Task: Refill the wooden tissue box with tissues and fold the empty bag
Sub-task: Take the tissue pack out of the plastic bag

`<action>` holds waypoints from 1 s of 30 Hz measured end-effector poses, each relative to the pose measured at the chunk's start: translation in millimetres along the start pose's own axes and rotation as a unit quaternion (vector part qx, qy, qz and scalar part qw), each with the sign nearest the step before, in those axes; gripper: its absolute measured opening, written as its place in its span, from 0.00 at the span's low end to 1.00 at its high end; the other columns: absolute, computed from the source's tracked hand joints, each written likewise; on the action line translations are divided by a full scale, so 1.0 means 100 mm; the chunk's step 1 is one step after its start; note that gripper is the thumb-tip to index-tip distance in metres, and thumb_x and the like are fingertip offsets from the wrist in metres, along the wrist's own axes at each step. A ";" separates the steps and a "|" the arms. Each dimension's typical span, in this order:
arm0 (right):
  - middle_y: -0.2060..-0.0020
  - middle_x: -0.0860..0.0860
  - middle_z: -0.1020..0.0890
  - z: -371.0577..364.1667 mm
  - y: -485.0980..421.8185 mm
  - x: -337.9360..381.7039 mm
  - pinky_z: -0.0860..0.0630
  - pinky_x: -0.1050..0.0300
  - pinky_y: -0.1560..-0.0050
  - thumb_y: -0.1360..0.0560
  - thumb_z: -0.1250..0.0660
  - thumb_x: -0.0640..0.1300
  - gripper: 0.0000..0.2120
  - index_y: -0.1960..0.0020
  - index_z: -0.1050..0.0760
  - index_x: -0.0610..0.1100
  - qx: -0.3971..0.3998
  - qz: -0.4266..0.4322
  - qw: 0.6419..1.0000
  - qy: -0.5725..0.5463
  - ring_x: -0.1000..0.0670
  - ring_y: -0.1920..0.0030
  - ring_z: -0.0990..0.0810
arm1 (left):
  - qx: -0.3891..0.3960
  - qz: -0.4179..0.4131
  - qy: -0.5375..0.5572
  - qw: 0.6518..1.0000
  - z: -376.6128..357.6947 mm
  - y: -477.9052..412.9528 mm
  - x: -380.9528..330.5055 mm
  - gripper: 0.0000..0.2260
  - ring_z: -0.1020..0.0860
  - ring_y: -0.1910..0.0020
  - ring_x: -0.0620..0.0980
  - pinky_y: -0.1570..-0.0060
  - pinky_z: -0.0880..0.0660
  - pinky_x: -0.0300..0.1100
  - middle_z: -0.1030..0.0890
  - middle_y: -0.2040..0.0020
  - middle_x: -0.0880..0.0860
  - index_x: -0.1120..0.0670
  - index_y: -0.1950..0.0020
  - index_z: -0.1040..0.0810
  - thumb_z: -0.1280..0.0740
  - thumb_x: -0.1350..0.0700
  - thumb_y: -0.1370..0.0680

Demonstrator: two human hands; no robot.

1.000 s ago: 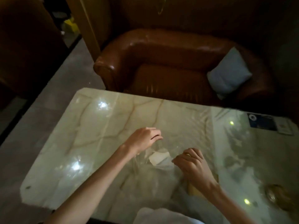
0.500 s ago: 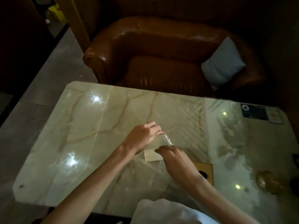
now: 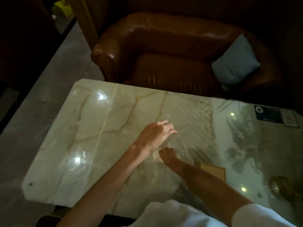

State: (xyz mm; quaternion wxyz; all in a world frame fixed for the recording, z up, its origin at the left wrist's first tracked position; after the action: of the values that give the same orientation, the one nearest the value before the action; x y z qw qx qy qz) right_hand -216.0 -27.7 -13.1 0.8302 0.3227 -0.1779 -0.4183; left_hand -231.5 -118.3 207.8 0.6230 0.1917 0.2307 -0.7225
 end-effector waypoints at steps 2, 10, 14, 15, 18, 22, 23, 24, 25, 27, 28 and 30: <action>0.30 0.39 0.31 0.02 -0.03 0.01 0.33 0.45 0.33 0.19 0.44 0.36 0.18 0.29 0.35 0.36 -0.005 -0.005 1.000 0.003 0.39 0.31 0.31 | -0.001 -0.003 0.004 1.000 0.01 -0.02 0.04 0.12 0.19 0.61 0.54 0.60 0.22 0.49 0.19 0.57 0.54 0.58 0.52 0.18 0.36 0.50 0.20; 0.31 0.35 0.30 0.11 -0.04 0.02 0.36 0.42 0.31 0.17 0.51 0.33 0.17 0.30 0.37 0.32 -0.031 -0.032 0.995 -0.094 0.36 0.32 0.30 | 0.000 -0.016 0.006 1.000 0.02 0.01 0.07 0.12 0.20 0.63 0.53 0.61 0.22 0.47 0.19 0.58 0.53 0.58 0.54 0.20 0.35 0.49 0.20; 0.30 0.36 0.30 0.32 0.04 0.04 0.37 0.42 0.29 0.16 0.49 0.37 0.18 0.29 0.35 0.34 -0.041 -0.008 0.998 -0.042 0.37 0.30 0.31 | -0.011 -0.021 -0.002 1.000 0.07 0.07 0.03 0.13 0.20 0.62 0.53 0.61 0.23 0.48 0.19 0.58 0.53 0.57 0.54 0.20 0.35 0.48 0.20; 0.29 0.36 0.31 0.35 0.06 0.06 0.40 0.41 0.28 0.16 0.49 0.39 0.19 0.28 0.36 0.34 -0.039 0.013 0.999 -0.035 0.37 0.28 0.34 | -0.015 -0.023 -0.004 1.000 0.08 0.08 0.02 0.13 0.20 0.62 0.54 0.61 0.23 0.48 0.19 0.58 0.52 0.57 0.54 0.20 0.35 0.48 0.20; 0.31 0.37 0.29 0.50 0.22 0.05 0.37 0.41 0.29 0.19 0.43 0.40 0.19 0.29 0.33 0.36 -0.050 0.031 0.995 -0.076 0.37 0.29 0.32 | -0.018 -0.030 -0.016 0.999 0.07 0.09 -0.01 0.12 0.20 0.62 0.53 0.62 0.23 0.48 0.19 0.58 0.52 0.56 0.53 0.19 0.35 0.48 0.21; 0.47 0.40 0.22 0.75 0.60 -0.05 0.26 0.47 0.48 0.24 0.38 0.45 0.15 0.39 0.28 0.40 -0.060 0.021 0.981 -0.184 0.40 0.43 0.21 | 0.007 -0.018 -0.019 1.000 -0.03 0.08 -0.04 0.11 0.20 0.60 0.53 0.61 0.24 0.45 0.18 0.57 0.52 0.55 0.53 0.19 0.34 0.49 0.21; 0.47 0.42 0.21 0.81 0.71 -0.09 0.26 0.49 0.51 0.24 0.38 0.47 0.16 0.39 0.29 0.41 -0.059 0.021 0.977 -0.203 0.41 0.47 0.20 | 0.011 -0.008 -0.013 1.000 -0.04 0.08 -0.04 0.10 0.20 0.59 0.53 0.61 0.25 0.44 0.18 0.56 0.52 0.55 0.53 0.19 0.34 0.49 0.21; 0.46 0.43 0.20 0.86 0.81 -0.16 0.26 0.50 0.50 0.24 0.37 0.49 0.18 0.38 0.29 0.41 -0.054 0.022 0.973 -0.225 0.42 0.48 0.20 | 0.013 0.002 -0.007 1.000 -0.05 0.08 -0.03 0.10 0.19 0.58 0.53 0.60 0.25 0.44 0.17 0.56 0.52 0.55 0.53 0.18 0.33 0.49 0.21; 0.46 0.45 0.21 0.90 0.94 -0.23 0.26 0.51 0.49 0.24 0.37 0.49 0.19 0.37 0.29 0.41 -0.047 0.021 0.966 -0.255 0.43 0.47 0.21 | 0.016 0.011 -0.001 1.000 -0.04 0.08 -0.02 0.09 0.19 0.57 0.54 0.59 0.24 0.45 0.17 0.55 0.52 0.55 0.53 0.18 0.33 0.50 0.22; 0.45 0.45 0.21 0.96 1.25 -0.37 0.24 0.52 0.47 0.22 0.38 0.48 0.17 0.36 0.27 0.41 -0.026 0.041 0.930 -0.365 0.45 0.46 0.20 | 0.024 0.033 0.014 0.999 -0.03 0.07 0.01 0.08 0.18 0.55 0.54 0.56 0.22 0.48 0.15 0.53 0.53 0.55 0.52 0.17 0.31 0.52 0.23; 0.46 0.45 0.20 0.96 1.41 -0.42 0.22 0.55 0.48 0.21 0.39 0.45 0.16 0.36 0.27 0.40 -0.008 0.058 0.891 -0.450 0.47 0.49 0.19 | 0.030 0.048 0.025 0.998 -0.02 0.07 0.02 0.07 0.18 0.55 0.54 0.55 0.22 0.48 0.15 0.53 0.53 0.55 0.52 0.16 0.31 0.52 0.23; 0.50 0.45 0.20 0.96 1.74 -0.58 0.23 0.61 0.55 0.20 0.42 0.40 0.15 0.36 0.26 0.36 0.015 0.081 0.791 -0.606 0.50 0.54 0.20 | 0.039 0.077 0.036 0.996 -0.03 0.07 0.04 0.06 0.18 0.56 0.53 0.54 0.22 0.48 0.15 0.54 0.53 0.55 0.52 0.16 0.31 0.53 0.23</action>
State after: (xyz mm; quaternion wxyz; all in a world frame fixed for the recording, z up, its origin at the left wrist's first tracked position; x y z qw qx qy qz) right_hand -203.7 58.9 174.6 0.5778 0.0004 -0.6763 -0.4569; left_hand -225.2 -120.7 202.8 0.6596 0.2593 0.2091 -0.6738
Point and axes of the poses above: each hand's wrist, its own y-axis away from the middle knuckle, its own z-axis out of the back of the hand, x = y × z, the point moved 6 cm from there along -y, towards the middle knuckle
